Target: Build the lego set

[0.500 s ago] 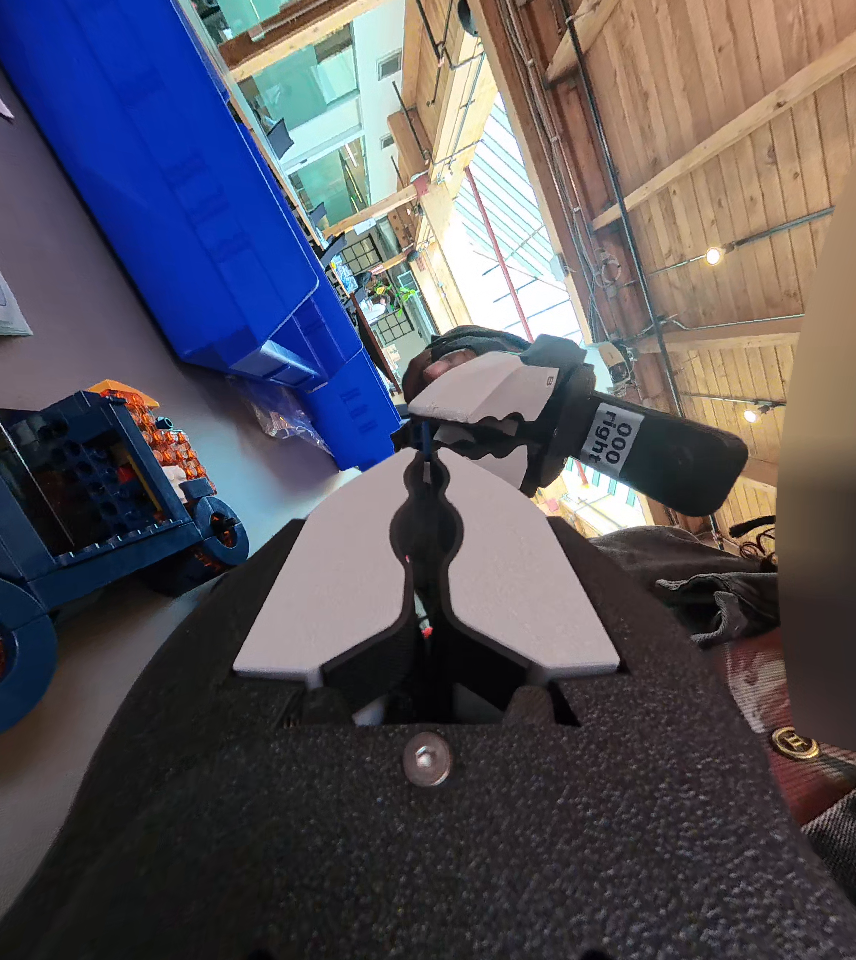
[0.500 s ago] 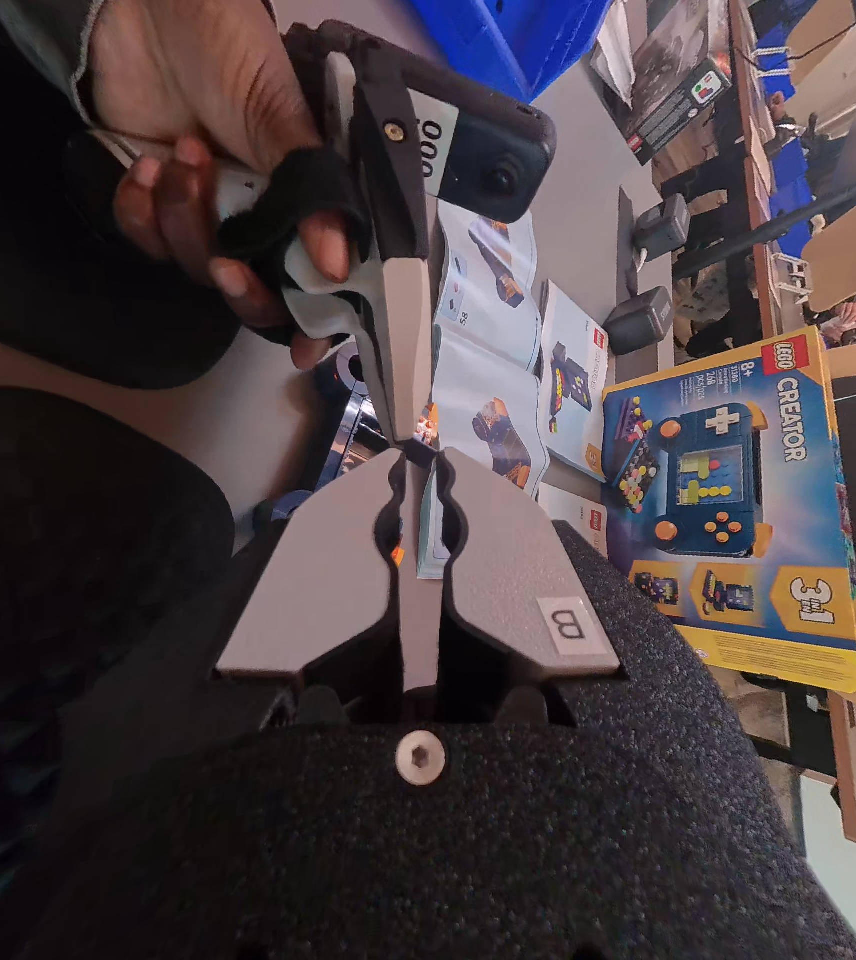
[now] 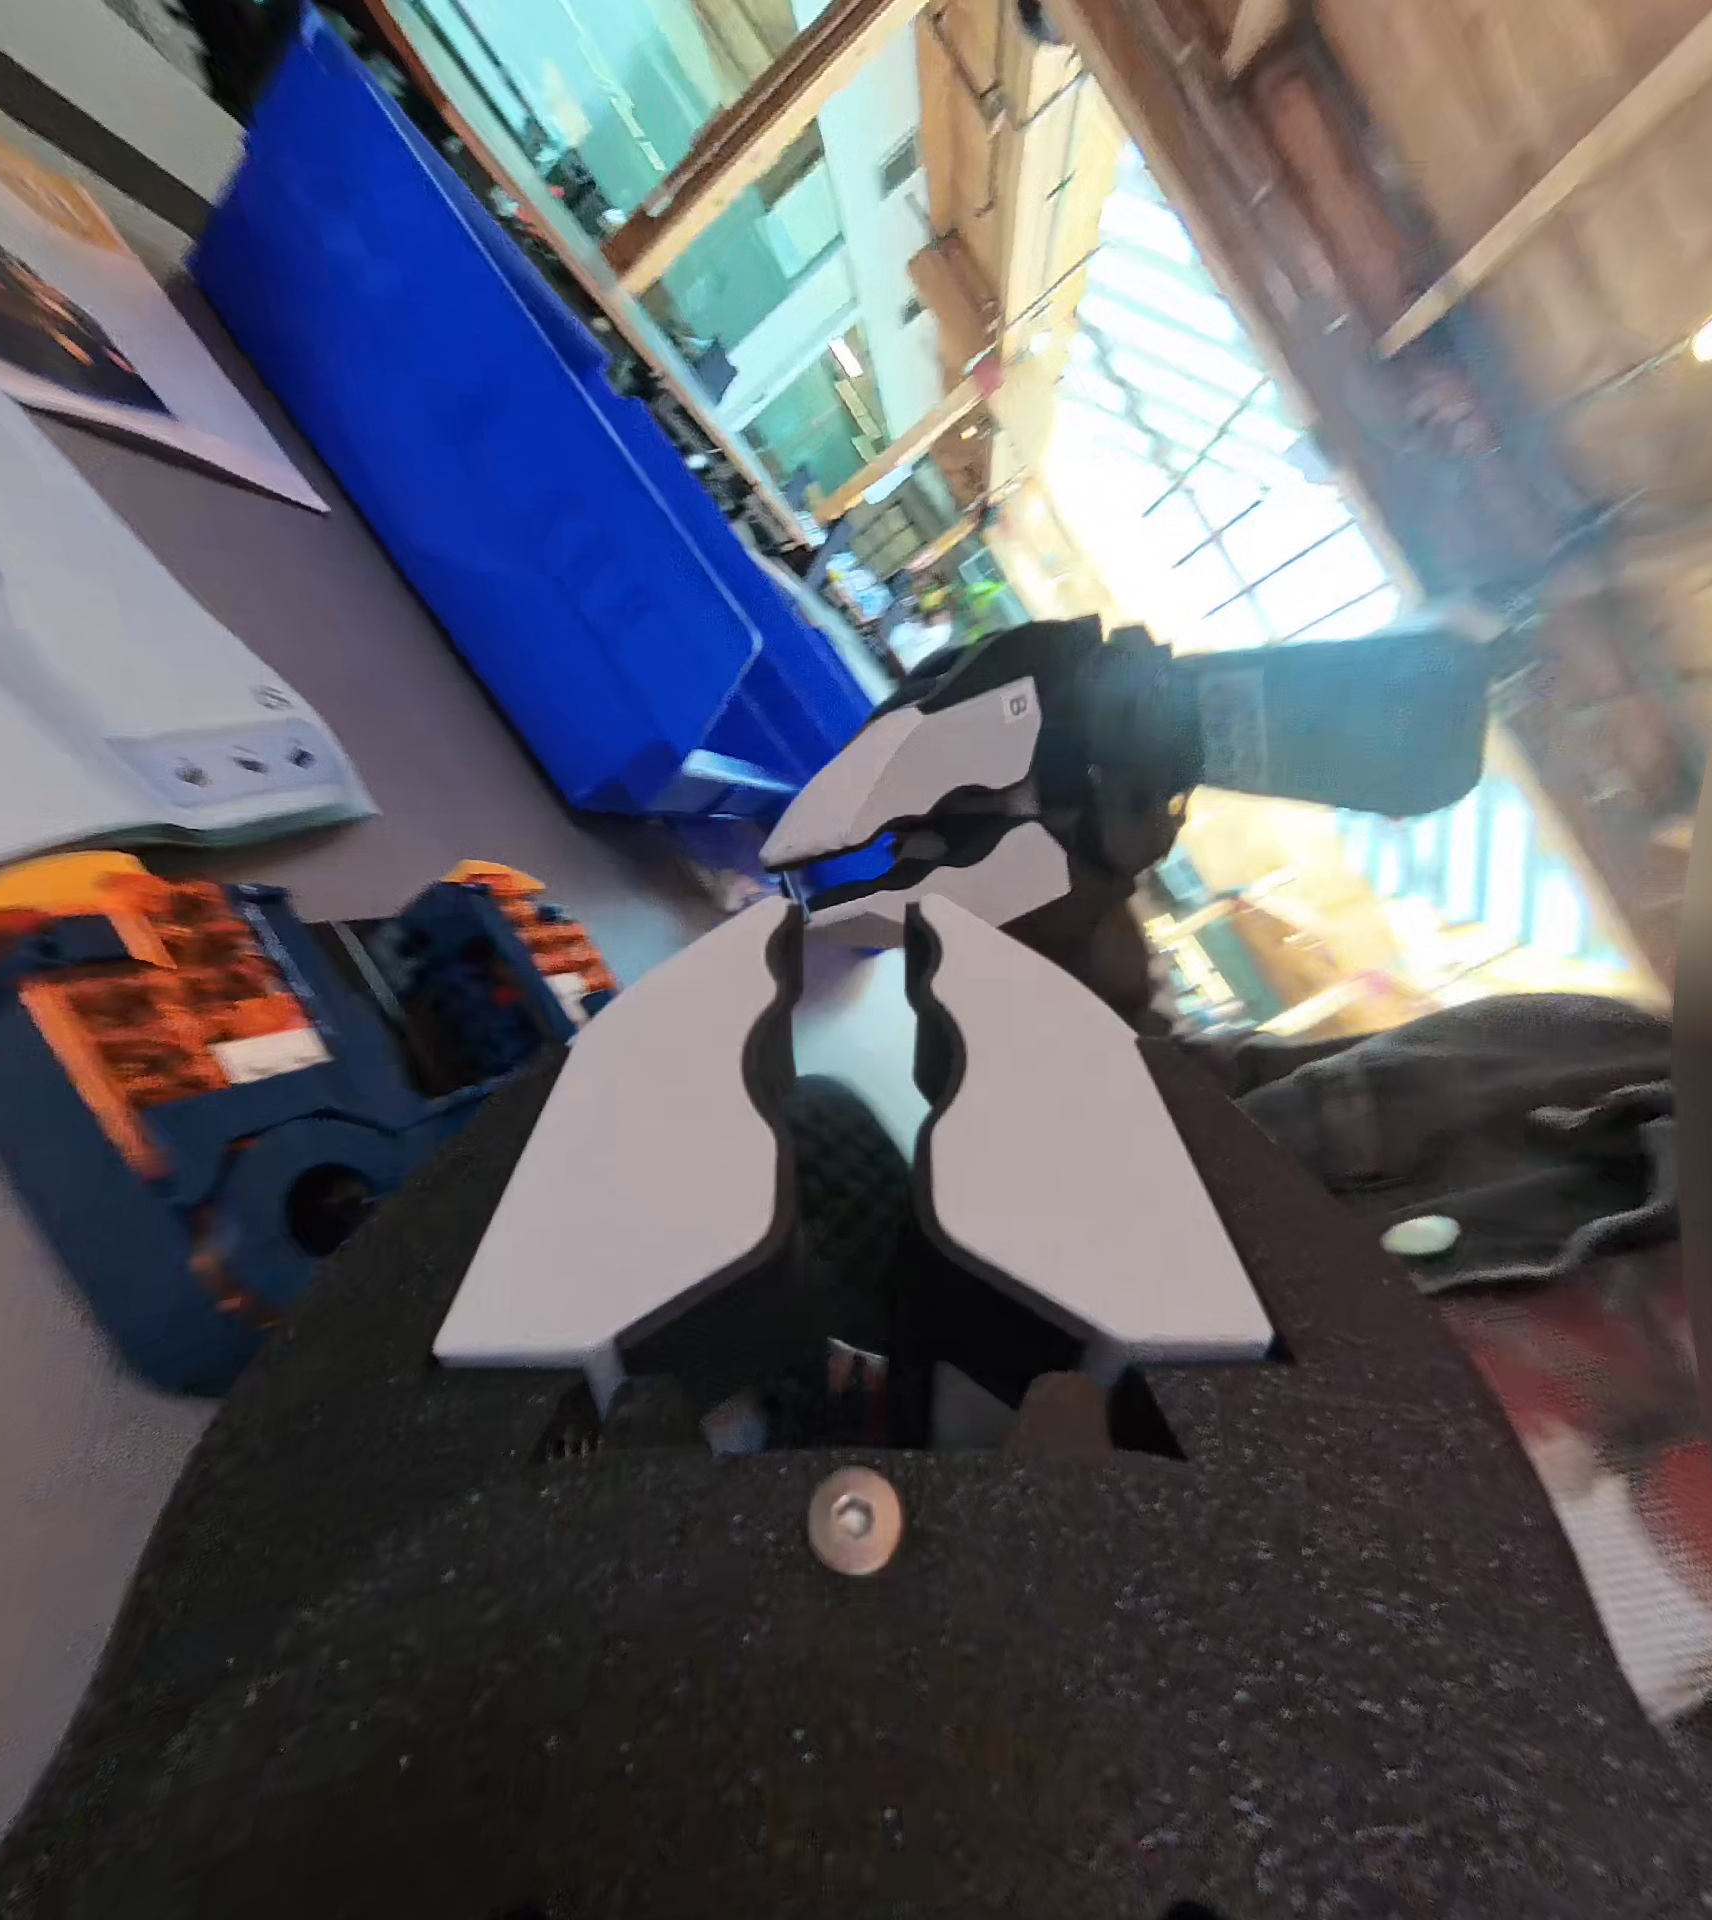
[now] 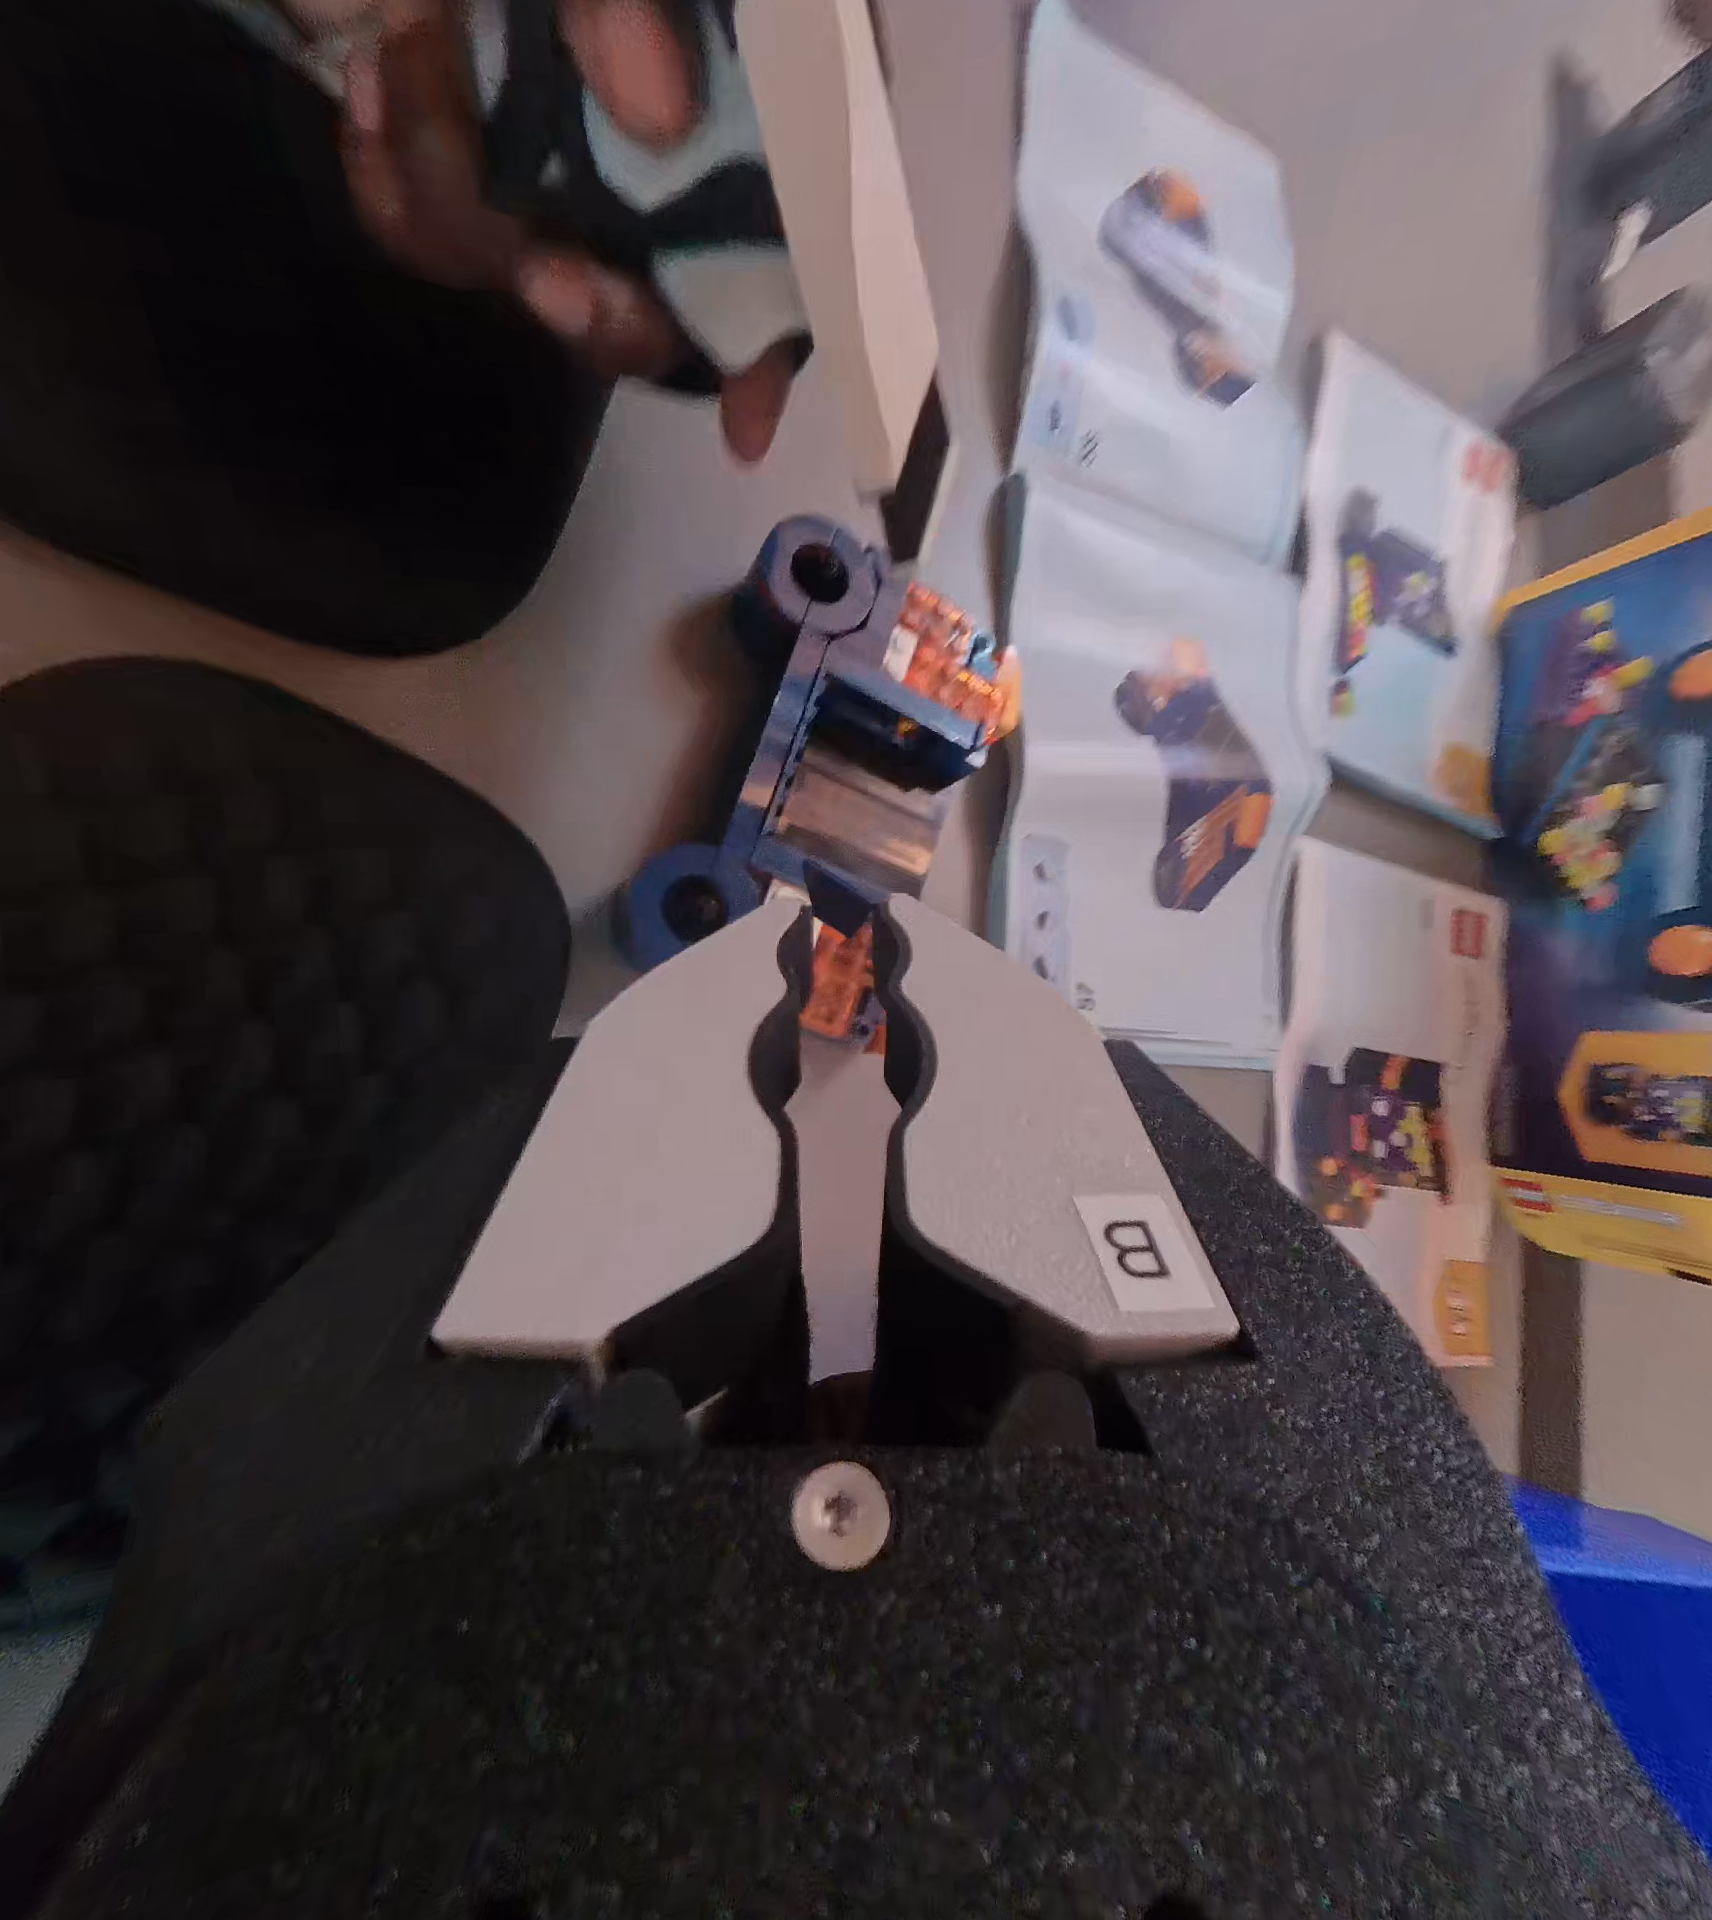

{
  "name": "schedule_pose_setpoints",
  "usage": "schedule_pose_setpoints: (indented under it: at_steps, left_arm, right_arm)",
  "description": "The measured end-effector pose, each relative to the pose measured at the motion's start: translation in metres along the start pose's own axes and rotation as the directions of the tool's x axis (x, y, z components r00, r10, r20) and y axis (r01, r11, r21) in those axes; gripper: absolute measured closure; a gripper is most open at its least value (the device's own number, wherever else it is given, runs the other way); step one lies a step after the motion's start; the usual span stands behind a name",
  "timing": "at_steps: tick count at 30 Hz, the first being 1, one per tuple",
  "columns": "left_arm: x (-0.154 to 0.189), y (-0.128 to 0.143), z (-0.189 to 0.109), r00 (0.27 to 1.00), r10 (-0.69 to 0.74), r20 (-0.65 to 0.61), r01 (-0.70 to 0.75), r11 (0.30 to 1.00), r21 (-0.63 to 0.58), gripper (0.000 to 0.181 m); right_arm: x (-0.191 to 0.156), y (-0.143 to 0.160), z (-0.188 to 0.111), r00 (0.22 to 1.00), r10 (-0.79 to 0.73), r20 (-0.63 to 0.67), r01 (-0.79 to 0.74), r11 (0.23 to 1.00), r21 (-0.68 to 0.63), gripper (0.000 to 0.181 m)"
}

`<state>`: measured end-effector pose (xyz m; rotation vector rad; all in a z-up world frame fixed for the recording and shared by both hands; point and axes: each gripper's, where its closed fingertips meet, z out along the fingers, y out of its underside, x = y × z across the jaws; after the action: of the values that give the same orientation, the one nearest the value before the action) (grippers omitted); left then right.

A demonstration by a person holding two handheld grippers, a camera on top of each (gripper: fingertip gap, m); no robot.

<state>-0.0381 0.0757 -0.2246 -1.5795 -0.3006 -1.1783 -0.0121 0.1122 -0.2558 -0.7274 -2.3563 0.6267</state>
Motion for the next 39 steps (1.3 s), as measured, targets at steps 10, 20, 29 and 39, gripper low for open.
schedule_pose_setpoints:
  at_steps: [10, 20, 29, 39]
  left_arm:
    - [-0.023, 0.048, -0.006, 0.852, 0.501, 0.15, -0.4, 0.809, -0.432, 0.147]
    - [-0.024, 0.053, -0.005, 0.865, 0.487, 0.119, -0.395, 0.808, -0.436, 0.146]
    - [-0.023, 0.052, -0.005, 0.879, 0.465, 0.104, -0.382, 0.819, -0.428, 0.147]
    - [-0.023, 0.054, -0.005, 0.883, 0.459, 0.099, -0.377, 0.818, -0.435, 0.147]
  right_arm:
    - [-0.013, 0.018, 0.035, 0.962, 0.011, 0.272, 0.03, 0.989, -0.148, 0.171]
    - [-0.019, 0.022, 0.047, 0.888, 0.078, 0.454, 0.039, 0.969, -0.243, 0.171]
    - [-0.02, 0.025, 0.047, 0.878, 0.063, 0.475, 0.085, 0.955, -0.284, 0.171]
    - [-0.021, 0.025, 0.047, 0.868, 0.062, 0.493, 0.101, 0.95, -0.297, 0.171]
